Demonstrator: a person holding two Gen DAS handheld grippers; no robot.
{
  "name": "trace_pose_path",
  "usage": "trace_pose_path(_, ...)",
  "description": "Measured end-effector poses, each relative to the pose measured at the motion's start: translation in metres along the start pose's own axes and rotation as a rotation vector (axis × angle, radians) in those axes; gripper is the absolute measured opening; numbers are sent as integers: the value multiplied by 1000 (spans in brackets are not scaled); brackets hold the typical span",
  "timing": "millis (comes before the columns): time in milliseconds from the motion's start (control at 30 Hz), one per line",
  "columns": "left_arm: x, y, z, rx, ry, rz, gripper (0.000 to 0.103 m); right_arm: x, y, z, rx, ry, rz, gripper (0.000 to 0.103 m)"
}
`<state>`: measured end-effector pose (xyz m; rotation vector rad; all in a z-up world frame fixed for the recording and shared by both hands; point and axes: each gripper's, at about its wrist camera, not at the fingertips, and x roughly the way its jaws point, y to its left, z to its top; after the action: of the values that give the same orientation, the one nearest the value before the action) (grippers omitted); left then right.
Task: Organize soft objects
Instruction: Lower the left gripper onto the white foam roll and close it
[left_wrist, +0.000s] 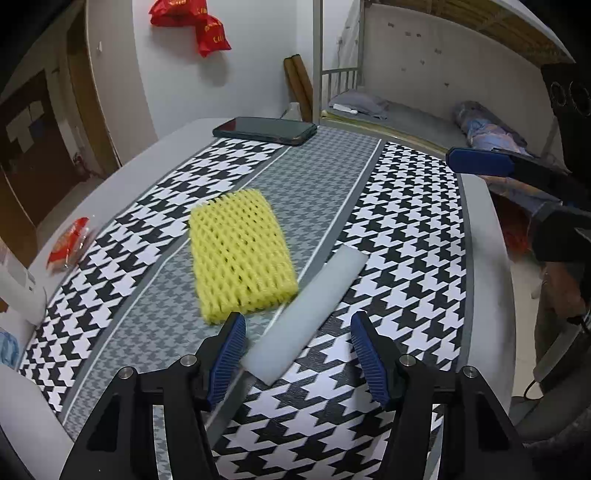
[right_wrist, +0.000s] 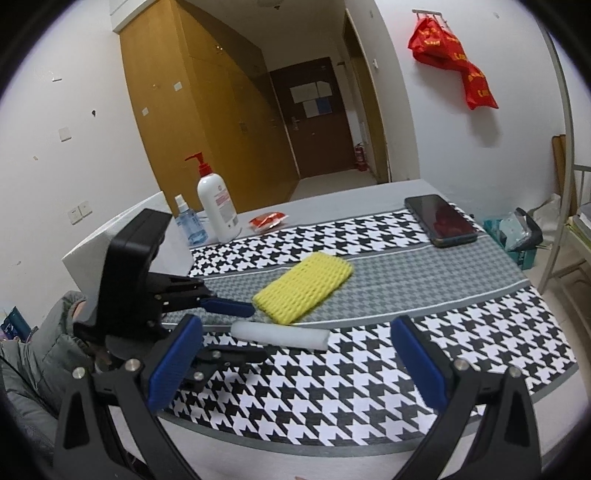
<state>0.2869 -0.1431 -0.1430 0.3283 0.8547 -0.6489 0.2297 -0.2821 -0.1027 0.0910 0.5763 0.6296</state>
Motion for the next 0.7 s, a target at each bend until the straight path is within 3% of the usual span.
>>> trace_pose_path(100, 2, 4, -1, -12, 13, -13, 50, 3, 0, 0, -5, 7, 7, 103)
trace_pose_path(500, 12, 12, -4, 7, 25, -21, 47, 13, -1, 1, 11, 22, 18, 103)
trace_pose_path(567, 9, 11, -5, 13, 24, -29, 31, 15, 0, 1, 9, 25, 19, 103)
trace_pose_path(700, 7, 8, -7, 19, 21, -22, 26, 14, 3, 1, 4, 26, 10, 103)
